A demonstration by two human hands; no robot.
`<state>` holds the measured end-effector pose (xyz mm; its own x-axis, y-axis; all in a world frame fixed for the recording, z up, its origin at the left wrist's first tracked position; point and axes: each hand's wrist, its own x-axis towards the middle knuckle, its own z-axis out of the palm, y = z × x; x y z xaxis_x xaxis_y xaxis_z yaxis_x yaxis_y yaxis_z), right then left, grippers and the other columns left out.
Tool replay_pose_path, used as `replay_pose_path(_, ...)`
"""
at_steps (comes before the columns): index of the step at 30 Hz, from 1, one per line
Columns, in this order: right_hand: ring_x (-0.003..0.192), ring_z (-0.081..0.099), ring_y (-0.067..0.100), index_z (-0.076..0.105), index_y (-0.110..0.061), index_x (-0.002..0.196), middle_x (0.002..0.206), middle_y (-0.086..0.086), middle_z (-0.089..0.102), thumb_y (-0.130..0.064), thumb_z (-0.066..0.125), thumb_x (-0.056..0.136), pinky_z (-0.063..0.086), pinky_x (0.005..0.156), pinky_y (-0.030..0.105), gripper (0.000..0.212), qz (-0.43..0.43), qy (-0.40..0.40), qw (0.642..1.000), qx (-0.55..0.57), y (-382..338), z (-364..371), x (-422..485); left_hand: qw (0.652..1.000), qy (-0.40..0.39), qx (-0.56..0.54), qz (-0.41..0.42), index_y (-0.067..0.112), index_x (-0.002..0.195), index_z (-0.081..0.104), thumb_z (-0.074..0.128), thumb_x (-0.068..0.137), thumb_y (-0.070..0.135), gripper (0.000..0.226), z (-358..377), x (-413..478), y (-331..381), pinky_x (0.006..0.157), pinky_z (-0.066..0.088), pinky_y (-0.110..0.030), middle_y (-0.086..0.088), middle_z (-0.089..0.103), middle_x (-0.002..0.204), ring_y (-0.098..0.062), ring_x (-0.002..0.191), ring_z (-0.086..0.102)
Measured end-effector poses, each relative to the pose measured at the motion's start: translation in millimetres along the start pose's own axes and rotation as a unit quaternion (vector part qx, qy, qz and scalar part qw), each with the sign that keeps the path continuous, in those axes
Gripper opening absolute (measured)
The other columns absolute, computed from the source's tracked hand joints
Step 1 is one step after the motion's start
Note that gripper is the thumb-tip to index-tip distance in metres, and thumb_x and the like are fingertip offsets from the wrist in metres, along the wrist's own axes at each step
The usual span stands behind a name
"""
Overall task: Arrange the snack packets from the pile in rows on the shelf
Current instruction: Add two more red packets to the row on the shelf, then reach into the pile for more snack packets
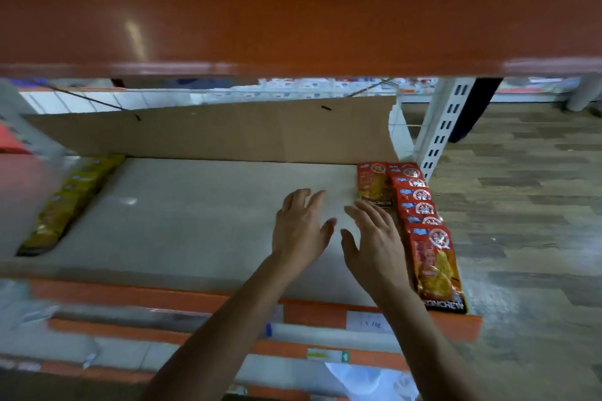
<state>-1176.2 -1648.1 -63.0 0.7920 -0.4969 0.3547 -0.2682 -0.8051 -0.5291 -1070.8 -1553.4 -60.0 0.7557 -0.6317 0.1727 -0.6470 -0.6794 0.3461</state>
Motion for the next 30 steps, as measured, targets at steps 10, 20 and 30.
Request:
replay_pose_path(10,0.118,0.054,0.040,0.066,-0.003,0.115,0.126,0.018,0.061,-0.005,0.075,0.075,0.046,0.098,0.049,0.042,-0.126,-0.053,0.990,0.046,-171,112,-25,0.990,0.066,0.044,-0.116,0.024,0.146,0.035,0.045,0.097,0.044,0.054,-93,-108,-173,0.108,0.034,-0.042,-0.003,0.033,0.153,-0.024,0.142,0.023)
replay_pose_path(20,0.107,0.060,0.043,0.067,0.001,0.108,0.117,0.023,0.064,-0.006,0.063,0.073,0.049,0.092,0.053,0.036,-0.227,-0.059,0.967,0.104,-344,215,-60,0.967,0.168,0.054,-0.186,0.017,0.122,0.058,0.038,0.083,0.047,0.053,-187,-205,-340,0.085,0.053,-0.046,-0.012,0.061,0.120,-0.035,0.114,0.055)
replay_pose_path(30,0.108,0.059,0.037,0.065,-0.002,0.111,0.113,0.017,0.066,-0.008,0.065,0.077,0.049,0.093,0.045,0.035,-0.261,-0.136,0.945,0.146,-472,309,-56,0.935,0.194,0.055,-0.291,0.013,0.137,0.047,0.056,0.092,0.039,0.053,-228,-245,-467,0.100,0.042,-0.042,-0.007,0.049,0.140,-0.027,0.132,0.042)
